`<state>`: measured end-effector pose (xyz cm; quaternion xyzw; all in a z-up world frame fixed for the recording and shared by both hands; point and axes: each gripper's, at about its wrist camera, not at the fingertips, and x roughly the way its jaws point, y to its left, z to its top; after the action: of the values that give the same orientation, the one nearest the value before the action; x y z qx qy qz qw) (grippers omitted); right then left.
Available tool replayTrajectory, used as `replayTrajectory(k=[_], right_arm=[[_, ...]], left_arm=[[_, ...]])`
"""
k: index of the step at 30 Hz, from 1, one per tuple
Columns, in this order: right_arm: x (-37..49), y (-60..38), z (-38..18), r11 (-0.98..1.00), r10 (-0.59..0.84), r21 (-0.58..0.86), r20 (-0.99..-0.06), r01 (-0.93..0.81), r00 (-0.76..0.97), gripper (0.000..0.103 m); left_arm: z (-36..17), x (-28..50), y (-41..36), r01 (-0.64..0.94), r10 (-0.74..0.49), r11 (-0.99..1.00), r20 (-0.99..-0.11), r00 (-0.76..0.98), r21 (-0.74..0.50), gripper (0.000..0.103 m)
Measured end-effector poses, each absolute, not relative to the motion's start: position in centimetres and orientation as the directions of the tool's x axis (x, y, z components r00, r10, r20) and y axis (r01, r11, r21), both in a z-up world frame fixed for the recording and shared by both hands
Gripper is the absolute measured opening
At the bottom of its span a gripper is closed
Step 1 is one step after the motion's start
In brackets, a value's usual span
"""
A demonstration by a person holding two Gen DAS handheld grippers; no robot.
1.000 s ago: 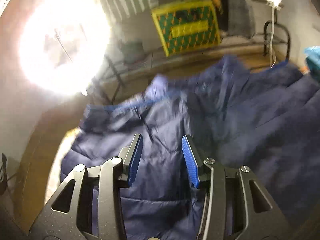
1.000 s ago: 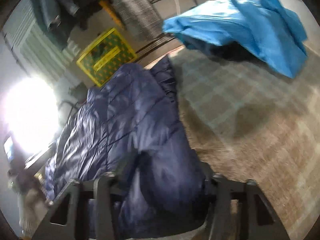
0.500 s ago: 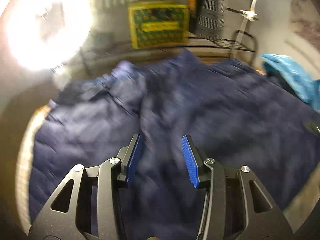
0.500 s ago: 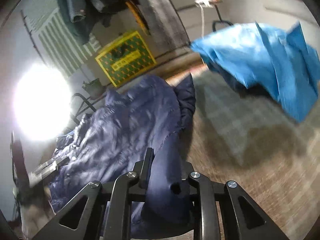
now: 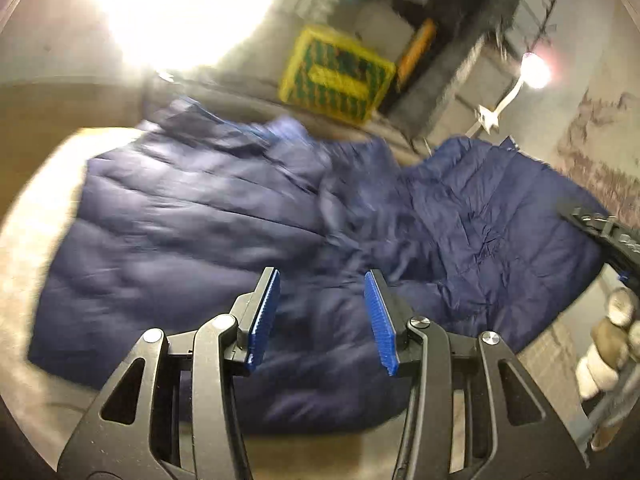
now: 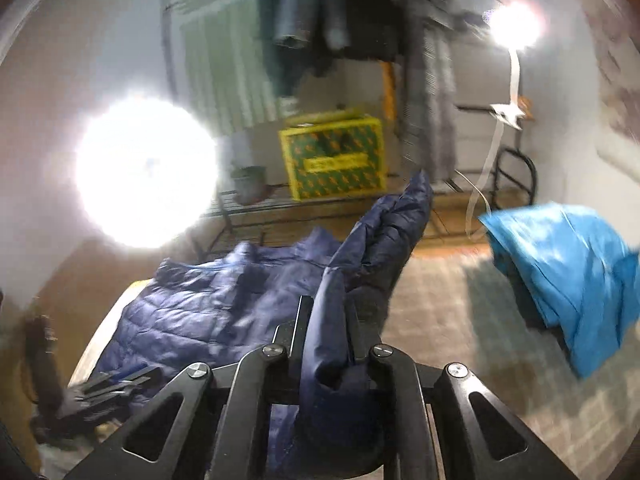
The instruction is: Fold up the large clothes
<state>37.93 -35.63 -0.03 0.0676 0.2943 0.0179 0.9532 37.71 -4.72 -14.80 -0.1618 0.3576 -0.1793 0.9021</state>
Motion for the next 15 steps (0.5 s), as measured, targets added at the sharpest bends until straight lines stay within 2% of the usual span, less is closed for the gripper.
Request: replayTrajectory(k=[9,15], right_arm=[[39.5,-23.6,-0.6,0.978,0.205,0.090,-0.532,-0.186,0.822,0.006],[42.0,-12.3,-4.4,0.938,0.305,0.044,-0.579,-0.345,0.756,0.004]], left_arm=[[-16.7,31.1,8.6,0.036,-0.336,0.884,-0.579,0.743,-0.466,0.044],[-18.7,27.9,13.6,-0.053,-0.252,0.891,-0.586,0.770,-0.452,0.044]])
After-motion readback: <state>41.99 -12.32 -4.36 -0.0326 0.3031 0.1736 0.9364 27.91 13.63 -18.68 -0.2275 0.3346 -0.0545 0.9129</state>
